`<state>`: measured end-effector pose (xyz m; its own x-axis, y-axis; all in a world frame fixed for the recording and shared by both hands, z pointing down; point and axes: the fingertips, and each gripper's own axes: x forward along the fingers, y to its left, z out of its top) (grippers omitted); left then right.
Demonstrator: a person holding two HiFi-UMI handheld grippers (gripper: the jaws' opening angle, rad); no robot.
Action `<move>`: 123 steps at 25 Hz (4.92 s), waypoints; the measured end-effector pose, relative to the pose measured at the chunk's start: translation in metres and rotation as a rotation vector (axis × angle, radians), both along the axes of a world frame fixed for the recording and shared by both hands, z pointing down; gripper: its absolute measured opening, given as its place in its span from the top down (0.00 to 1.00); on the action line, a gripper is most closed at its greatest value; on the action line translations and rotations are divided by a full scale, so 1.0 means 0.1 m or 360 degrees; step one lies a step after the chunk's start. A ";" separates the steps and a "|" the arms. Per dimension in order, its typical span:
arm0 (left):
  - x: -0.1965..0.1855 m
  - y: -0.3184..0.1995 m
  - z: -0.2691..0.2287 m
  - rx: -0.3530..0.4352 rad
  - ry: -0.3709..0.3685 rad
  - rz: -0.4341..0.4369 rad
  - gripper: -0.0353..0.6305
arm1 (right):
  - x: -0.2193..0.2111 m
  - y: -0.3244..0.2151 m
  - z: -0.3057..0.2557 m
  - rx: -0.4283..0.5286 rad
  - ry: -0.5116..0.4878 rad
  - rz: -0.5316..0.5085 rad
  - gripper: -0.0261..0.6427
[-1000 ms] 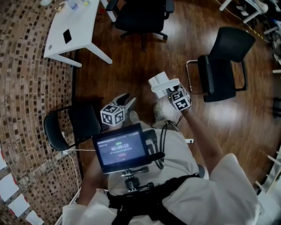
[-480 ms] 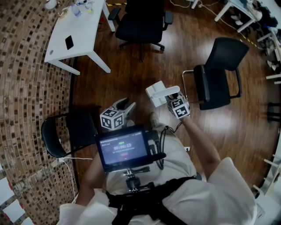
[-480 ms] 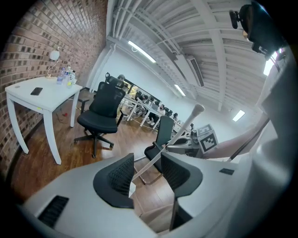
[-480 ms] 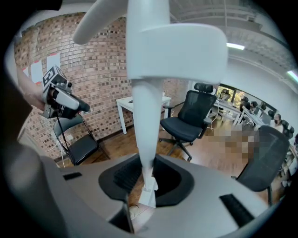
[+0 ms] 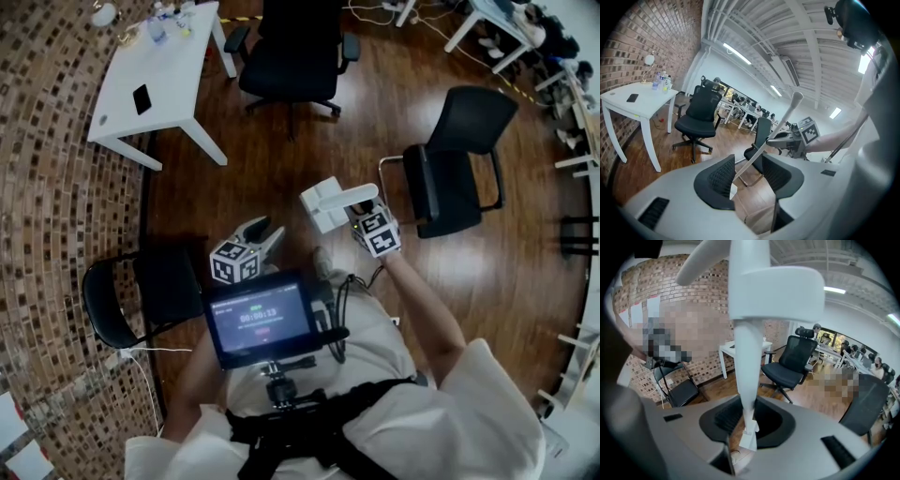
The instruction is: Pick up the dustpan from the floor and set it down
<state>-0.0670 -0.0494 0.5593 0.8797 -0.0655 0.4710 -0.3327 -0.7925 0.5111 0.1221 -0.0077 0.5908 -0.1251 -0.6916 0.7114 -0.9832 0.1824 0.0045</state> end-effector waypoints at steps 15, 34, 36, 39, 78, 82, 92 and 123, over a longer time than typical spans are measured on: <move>-0.13 -0.09 -0.19 0.0054 0.0046 -0.0028 0.67 | -0.20 -0.19 -0.64 0.0051 -0.0024 -0.0010 0.80; -0.11 -0.44 -0.58 0.0039 0.0140 -0.0164 0.67 | -0.12 -0.42 -1.10 0.0146 -0.0041 -0.0050 0.80; -0.11 -0.44 -0.55 0.0039 0.0127 -0.0163 0.67 | -0.10 -0.43 -1.08 0.0136 -0.0037 -0.0056 0.80; -0.12 -0.43 -0.52 0.0041 0.0104 -0.0159 0.67 | -0.09 -0.43 -1.06 0.0129 -0.0029 -0.0064 0.80; -0.22 -0.24 0.10 -0.0081 -0.0151 -0.0287 0.67 | 0.14 -0.51 0.22 -0.0156 0.0034 -0.0329 0.80; -0.26 -0.19 0.13 -0.0098 -0.0167 -0.0314 0.67 | 0.12 -0.50 0.31 -0.0181 0.0032 -0.0373 0.80; -0.32 -0.12 0.26 -0.0128 -0.0222 -0.0363 0.67 | 0.08 -0.49 0.60 -0.0232 0.0049 -0.0478 0.80; -0.44 -0.14 0.28 -0.0134 -0.0304 -0.0445 0.67 | -0.03 -0.61 1.71 -0.0389 0.0134 -0.0782 0.80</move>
